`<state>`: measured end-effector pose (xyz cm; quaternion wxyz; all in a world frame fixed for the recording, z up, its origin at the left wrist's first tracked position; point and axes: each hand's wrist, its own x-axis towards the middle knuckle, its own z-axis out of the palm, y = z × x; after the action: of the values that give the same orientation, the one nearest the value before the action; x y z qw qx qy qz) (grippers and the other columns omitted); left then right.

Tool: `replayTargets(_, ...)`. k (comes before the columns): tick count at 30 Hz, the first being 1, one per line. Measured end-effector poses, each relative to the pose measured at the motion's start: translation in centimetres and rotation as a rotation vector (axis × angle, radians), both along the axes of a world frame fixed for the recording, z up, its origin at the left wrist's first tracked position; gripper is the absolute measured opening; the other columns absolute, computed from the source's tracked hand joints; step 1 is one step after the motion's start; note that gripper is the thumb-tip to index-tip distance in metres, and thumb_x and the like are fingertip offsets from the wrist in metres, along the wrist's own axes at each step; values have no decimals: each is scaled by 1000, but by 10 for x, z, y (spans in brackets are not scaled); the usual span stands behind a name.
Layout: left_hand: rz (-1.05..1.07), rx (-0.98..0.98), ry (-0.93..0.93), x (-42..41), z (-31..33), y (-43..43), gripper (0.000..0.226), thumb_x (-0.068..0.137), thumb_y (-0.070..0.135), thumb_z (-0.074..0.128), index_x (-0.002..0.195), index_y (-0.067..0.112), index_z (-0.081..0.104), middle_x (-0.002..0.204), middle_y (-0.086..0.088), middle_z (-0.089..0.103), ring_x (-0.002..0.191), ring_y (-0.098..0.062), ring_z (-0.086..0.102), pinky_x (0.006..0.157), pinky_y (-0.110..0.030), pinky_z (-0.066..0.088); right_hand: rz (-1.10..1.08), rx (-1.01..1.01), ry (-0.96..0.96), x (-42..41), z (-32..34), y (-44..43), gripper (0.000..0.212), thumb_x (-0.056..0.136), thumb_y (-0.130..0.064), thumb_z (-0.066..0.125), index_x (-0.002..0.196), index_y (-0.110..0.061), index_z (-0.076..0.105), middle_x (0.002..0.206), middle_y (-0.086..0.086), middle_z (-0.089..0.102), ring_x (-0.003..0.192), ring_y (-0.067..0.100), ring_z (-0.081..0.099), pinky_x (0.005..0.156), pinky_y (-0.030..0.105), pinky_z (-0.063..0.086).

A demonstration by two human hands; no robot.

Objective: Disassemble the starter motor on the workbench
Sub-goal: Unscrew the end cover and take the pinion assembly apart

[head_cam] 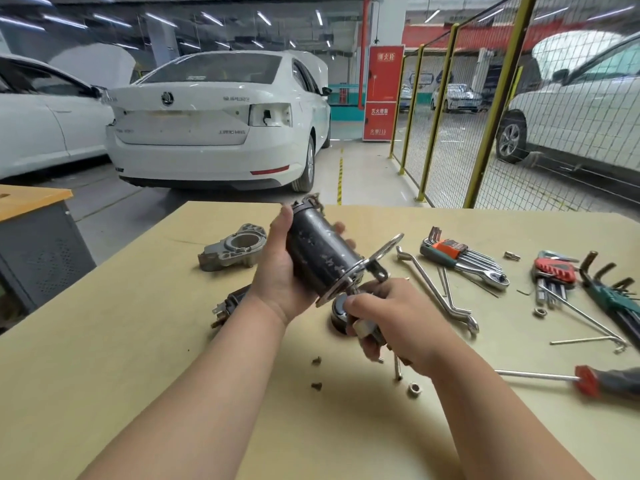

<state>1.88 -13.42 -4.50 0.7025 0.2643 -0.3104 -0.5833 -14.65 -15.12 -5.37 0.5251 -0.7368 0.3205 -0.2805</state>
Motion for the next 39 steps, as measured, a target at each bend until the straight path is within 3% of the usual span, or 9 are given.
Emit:
replayTargets(2,52,-12,74,1,2,-1,48,62,52,74,86,10,75,86,-9,68,78,-28,67,72,-40,56,111,114,-35,3,0,5,34,73,-33,61,72,1,62,58,15,61,44,25,55,44,27,40)
replayTargets(5,106,-126,130,12,-6,2,50,69,52,66,94,9,64,86,-8,65,77,-27,64,71,-36,54,324,599,-203,5,0,7,38,79,-37,62,95,-3,58,82,14,64,49,16,55,40,23,47)
replayTargets(7,103,-199,126,22,-6,6,49,73,54,60,96,10,59,87,-7,63,79,-26,63,73,-36,52,426,777,-99,7,2,8,36,77,-41,62,95,-11,54,79,11,63,41,9,45,35,17,39)
replayTargets(10,95,-232,78,31,-3,11,48,75,55,57,94,10,59,87,-6,62,78,-25,62,73,-36,51,452,726,130,21,5,12,22,74,-43,59,77,-23,50,50,-6,34,37,5,23,33,14,17)
replayTargets(13,153,-186,59,33,-2,12,49,74,54,57,95,10,57,87,-7,61,78,-26,62,72,-35,51,304,574,210,31,9,13,25,69,-39,63,72,-23,44,49,-6,19,39,9,14,35,15,13)
replayTargets(19,340,-114,83,30,7,13,42,81,51,54,86,11,63,78,-8,63,72,-28,64,69,-35,53,59,220,283,35,19,14,32,63,-41,68,61,-20,43,49,2,37,41,16,24,43,20,22)
replayTargets(26,447,37,111,30,9,13,35,79,47,62,91,14,62,71,-5,65,64,-24,66,65,-37,55,-185,-270,467,39,20,20,37,64,-43,65,74,-11,52,57,3,54,42,18,43,41,25,35)
replayTargets(32,225,-81,93,28,5,11,37,77,45,59,67,12,71,75,-10,62,68,-29,62,66,-36,54,88,286,231,27,13,26,39,69,-32,71,45,-21,41,47,2,27,40,16,19,40,20,21)
replayTargets(39,139,-146,118,23,1,13,42,77,51,57,78,12,71,83,-8,64,74,-27,64,68,-34,54,244,529,131,22,17,27,30,79,-37,64,71,-20,40,54,-2,20,40,12,19,39,16,19)
